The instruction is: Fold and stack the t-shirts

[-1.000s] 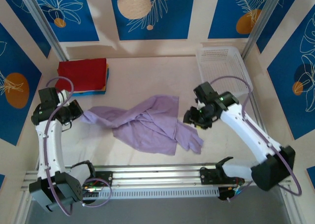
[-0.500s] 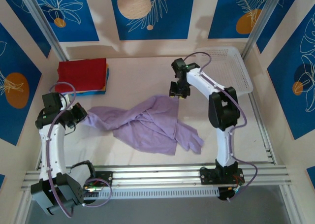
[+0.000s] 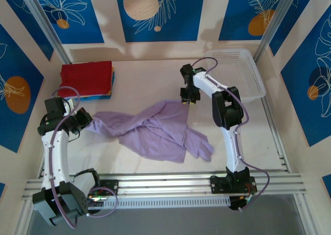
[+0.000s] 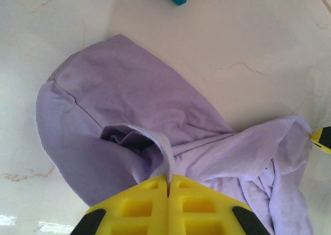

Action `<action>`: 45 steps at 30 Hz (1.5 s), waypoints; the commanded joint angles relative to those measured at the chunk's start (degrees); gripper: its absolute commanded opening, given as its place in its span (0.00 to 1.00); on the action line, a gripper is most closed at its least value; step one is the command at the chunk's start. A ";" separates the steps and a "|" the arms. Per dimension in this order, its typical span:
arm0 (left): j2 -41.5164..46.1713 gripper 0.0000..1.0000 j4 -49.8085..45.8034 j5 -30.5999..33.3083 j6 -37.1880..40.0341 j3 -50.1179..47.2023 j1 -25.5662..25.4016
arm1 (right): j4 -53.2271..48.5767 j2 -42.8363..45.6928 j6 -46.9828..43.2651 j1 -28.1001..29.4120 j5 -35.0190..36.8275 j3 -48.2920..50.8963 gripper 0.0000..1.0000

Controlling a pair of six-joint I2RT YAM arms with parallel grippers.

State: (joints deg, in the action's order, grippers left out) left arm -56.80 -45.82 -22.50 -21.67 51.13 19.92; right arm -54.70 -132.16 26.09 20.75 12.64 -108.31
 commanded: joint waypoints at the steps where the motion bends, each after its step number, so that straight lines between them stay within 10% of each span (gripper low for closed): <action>1: 0.20 0.00 -0.69 -1.50 -0.91 0.84 0.30 | -0.03 -2.34 -0.66 0.29 -1.37 -1.21 0.18; 6: 0.65 0.00 -3.59 -0.71 -0.41 2.63 0.22 | 0.53 -0.14 -1.64 0.69 -1.09 0.97 0.00; 25: -1.13 0.00 -5.89 1.97 -5.92 21.60 -7.10 | -1.54 34.91 -0.68 -0.62 -1.22 4.06 0.00; 45: -21.95 0.00 -12.21 5.23 -4.39 78.19 -10.08 | 0.82 58.80 -1.22 -6.58 1.05 -7.26 0.00</action>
State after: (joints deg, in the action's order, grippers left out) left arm -78.06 -59.37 -18.33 -25.61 124.86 10.00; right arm -58.52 -77.25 25.56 13.47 11.44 -114.76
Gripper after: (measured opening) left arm 0.056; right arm 0.061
